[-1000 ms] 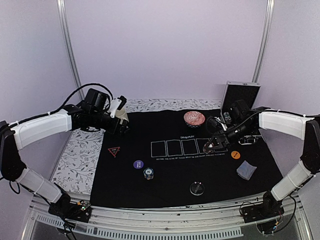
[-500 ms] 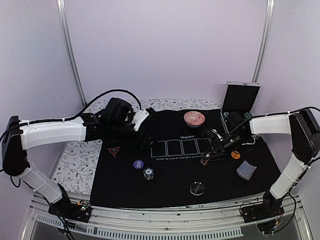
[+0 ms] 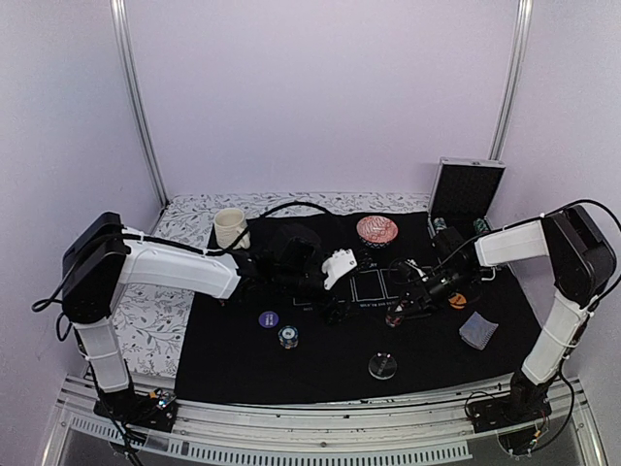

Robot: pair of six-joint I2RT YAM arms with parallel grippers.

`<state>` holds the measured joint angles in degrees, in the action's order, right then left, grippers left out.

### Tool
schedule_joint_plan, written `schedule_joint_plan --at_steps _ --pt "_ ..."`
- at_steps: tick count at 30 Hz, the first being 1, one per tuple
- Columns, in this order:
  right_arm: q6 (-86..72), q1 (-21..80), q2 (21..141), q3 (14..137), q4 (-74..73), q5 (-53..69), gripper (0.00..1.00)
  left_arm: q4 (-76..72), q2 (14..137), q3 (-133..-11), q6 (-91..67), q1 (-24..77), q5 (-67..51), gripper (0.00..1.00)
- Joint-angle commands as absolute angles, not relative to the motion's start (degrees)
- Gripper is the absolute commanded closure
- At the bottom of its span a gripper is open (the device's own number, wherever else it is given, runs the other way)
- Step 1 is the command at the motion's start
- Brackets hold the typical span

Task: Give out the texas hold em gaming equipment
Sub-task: Pass from the right arm to the left

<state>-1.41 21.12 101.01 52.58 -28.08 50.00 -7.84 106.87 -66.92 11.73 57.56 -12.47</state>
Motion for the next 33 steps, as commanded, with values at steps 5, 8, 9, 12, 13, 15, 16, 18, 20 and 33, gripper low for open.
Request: schedule_joint_plan --at_steps 5,8,9,12,13,15,16,18,20,33 --pt "-0.75 20.57 98.68 48.57 -25.53 49.36 0.98 -11.91 109.32 -71.45 9.74 63.73 -12.29 0.08" --pt "-1.59 20.50 96.05 47.66 -25.78 46.85 0.98 -11.46 110.32 -72.44 7.91 65.09 -11.09 0.08" --pt "-1.99 20.35 94.92 47.10 -25.65 45.95 0.98 -11.28 110.71 -72.89 7.62 65.55 -9.57 0.08" --pt "-3.23 19.73 92.14 44.96 -25.31 43.21 0.98 -10.44 112.03 -74.57 6.52 67.06 -5.41 0.09" --pt "-3.31 19.28 91.48 44.07 -25.25 43.17 0.98 -10.05 113.93 -75.29 6.31 67.52 -4.41 0.09" --pt "-3.17 17.76 90.43 42.21 -24.71 43.65 0.98 -9.30 116.35 -77.16 5.94 68.56 -3.08 0.09" --pt "-3.17 16.65 90.03 41.30 -24.11 44.10 0.98 -9.22 117.30 -78.03 5.77 69.04 -2.98 0.09" --pt "-3.66 13.82 89.54 40.10 -23.44 44.81 0.98 -9.54 119.45 -80.20 5.84 69.67 -3.34 0.09" --pt "-4.23 11.33 88.88 39.57 -22.82 44.84 0.98 -10.84 122.52 -82.72 5.97 69.70 -3.71 0.09" --pt "-5.19 6.11 90.34 39.14 -22.77 44.41 0.98 -21.95 136.40 -89.95 4.71 63.20 -13.22 0.11"
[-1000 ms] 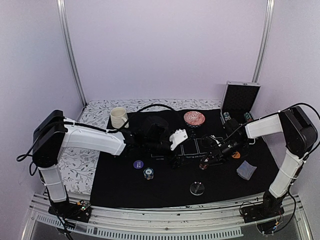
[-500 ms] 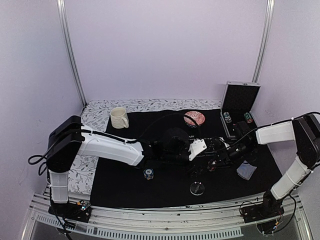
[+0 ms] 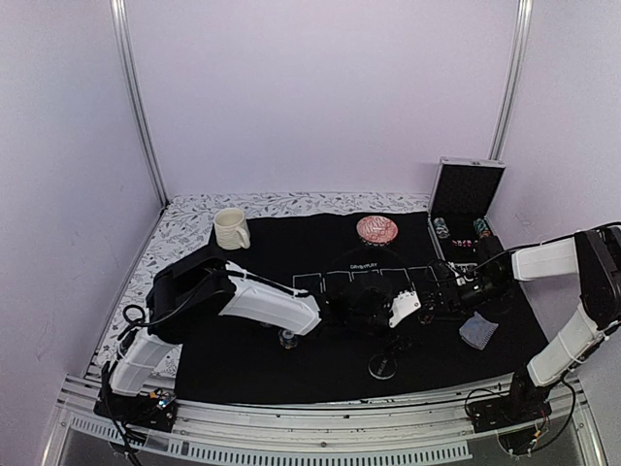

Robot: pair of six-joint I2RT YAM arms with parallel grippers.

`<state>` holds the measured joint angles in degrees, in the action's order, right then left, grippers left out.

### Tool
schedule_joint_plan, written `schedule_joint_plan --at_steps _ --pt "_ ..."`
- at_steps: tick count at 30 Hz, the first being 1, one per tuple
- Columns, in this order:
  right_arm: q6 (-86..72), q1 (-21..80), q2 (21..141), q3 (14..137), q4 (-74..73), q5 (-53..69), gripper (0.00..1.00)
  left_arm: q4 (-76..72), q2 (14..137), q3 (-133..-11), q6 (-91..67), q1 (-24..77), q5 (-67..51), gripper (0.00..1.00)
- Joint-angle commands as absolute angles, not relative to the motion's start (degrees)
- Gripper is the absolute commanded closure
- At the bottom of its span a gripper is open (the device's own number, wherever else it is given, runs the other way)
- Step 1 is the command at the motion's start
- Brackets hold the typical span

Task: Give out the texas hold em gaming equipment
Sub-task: Pass from the right arm to the left

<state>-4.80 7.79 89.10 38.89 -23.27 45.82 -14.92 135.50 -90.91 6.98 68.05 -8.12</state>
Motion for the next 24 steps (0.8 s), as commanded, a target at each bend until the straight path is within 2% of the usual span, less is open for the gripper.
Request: schedule_joint_plan --at_steps 1,4,15,21,24 --pt "-5.35 6.04 90.77 39.25 -22.76 44.39 0.98 -22.28 136.81 -90.21 4.38 62.49 -14.96 0.13" --pt "-6.66 5.98 90.68 39.12 -22.49 44.46 0.98 -22.18 138.21 -91.27 6.22 62.34 -17.29 0.17" --pt "-9.09 5.94 90.92 40.12 -21.54 44.40 0.97 -19.61 146.55 -101.37 7.96 62.83 -17.64 0.17" --pt "-8.22 6.00 93.56 40.16 -21.03 44.13 0.97 -14.68 152.01 -110.37 7.60 62.95 -18.66 0.25" --pt "-8.04 6.03 94.01 40.13 -20.81 43.97 0.97 -14.55 152.75 -110.54 7.83 63.03 -19.66 0.29"
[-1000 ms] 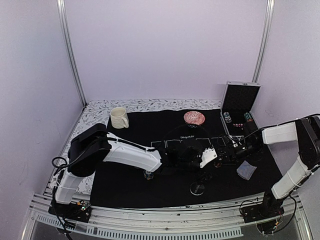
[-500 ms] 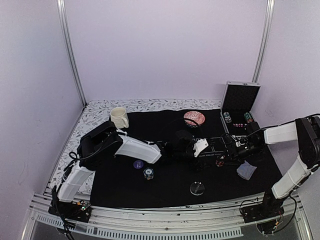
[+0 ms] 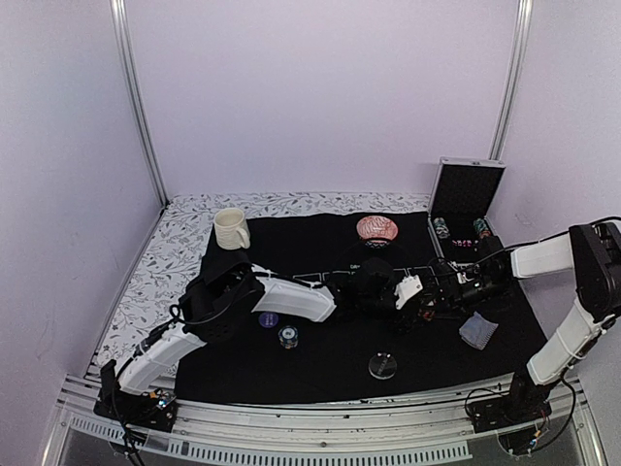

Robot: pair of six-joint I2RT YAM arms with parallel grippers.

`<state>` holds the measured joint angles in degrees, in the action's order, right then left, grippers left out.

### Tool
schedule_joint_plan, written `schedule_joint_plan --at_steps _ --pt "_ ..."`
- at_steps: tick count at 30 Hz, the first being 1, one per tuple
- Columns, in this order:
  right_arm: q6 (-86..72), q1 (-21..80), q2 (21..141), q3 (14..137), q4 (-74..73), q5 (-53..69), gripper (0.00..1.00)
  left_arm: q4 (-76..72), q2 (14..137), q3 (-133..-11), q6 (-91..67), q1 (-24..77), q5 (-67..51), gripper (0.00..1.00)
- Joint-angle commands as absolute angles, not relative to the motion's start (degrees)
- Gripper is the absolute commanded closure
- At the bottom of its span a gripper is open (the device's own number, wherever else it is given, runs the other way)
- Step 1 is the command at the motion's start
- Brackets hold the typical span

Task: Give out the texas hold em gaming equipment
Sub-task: Pass from the right arm to the left

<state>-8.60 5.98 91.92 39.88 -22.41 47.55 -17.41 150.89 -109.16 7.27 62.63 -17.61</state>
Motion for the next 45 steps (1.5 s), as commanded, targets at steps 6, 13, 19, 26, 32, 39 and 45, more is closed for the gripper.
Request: schedule_joint_plan --at_steps 6,13,19,26,32,39,45 --pt "-7.84 6.01 95.12 40.39 -20.48 44.03 0.97 -15.19 152.87 -110.06 9.23 63.17 -19.22 0.37" --pt "-8.03 6.02 95.26 41.08 -21.06 42.64 0.94 -15.73 154.52 -111.90 9.16 63.62 -19.43 0.40" --pt "-7.98 6.01 95.36 41.74 -22.11 41.40 0.87 -16.62 154.69 -111.88 9.23 63.73 -20.39 0.45" --pt "-7.96 6.04 96.08 42.54 -23.18 39.64 0.67 -17.37 154.95 -111.97 10.05 64.33 -19.94 0.59" --pt "-7.82 6.05 96.92 42.86 -23.29 38.94 0.61 -17.24 154.71 -111.66 10.34 64.29 -20.04 0.66" --pt "-8.00 6.04 96.86 43.58 -23.46 38.72 0.43 -17.45 154.47 -111.15 10.50 64.32 -20.21 0.68" --pt "-8.08 5.99 96.84 44.07 -23.60 38.26 0.40 -17.42 154.08 -110.62 10.80 64.32 -20.00 0.67"
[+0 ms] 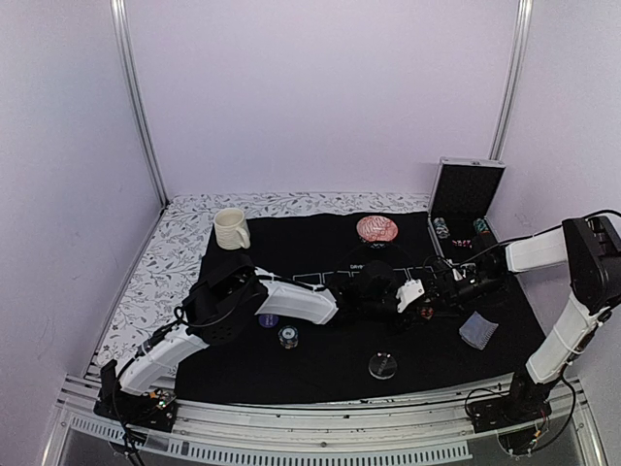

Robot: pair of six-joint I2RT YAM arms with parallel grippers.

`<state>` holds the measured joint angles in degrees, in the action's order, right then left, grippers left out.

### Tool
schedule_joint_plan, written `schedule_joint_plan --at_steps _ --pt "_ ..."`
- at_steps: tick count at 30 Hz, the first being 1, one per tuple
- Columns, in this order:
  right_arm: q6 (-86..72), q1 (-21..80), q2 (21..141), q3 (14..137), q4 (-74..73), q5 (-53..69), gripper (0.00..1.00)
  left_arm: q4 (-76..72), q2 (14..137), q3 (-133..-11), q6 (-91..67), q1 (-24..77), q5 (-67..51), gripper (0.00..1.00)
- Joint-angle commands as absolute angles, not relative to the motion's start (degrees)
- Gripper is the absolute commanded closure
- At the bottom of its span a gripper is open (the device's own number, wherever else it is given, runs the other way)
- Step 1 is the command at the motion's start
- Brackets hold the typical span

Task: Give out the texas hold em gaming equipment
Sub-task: Pass from the right arm to the left

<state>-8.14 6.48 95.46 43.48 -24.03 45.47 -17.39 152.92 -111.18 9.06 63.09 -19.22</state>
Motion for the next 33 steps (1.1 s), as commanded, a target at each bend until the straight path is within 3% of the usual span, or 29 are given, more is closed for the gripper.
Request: schedule_joint_plan --at_steps 1,11,33 --pt "-8.15 6.00 96.85 44.09 -23.64 38.05 0.40 -17.48 154.07 -110.56 10.75 64.32 -20.05 0.67" --pt "-8.46 6.01 96.01 45.56 -24.54 37.33 0.31 -16.49 153.65 -109.93 11.46 64.28 -19.69 0.68" --pt "-6.59 5.98 93.89 45.18 -25.73 39.83 0.30 -15.53 153.46 -110.10 12.19 64.33 -16.64 0.65"
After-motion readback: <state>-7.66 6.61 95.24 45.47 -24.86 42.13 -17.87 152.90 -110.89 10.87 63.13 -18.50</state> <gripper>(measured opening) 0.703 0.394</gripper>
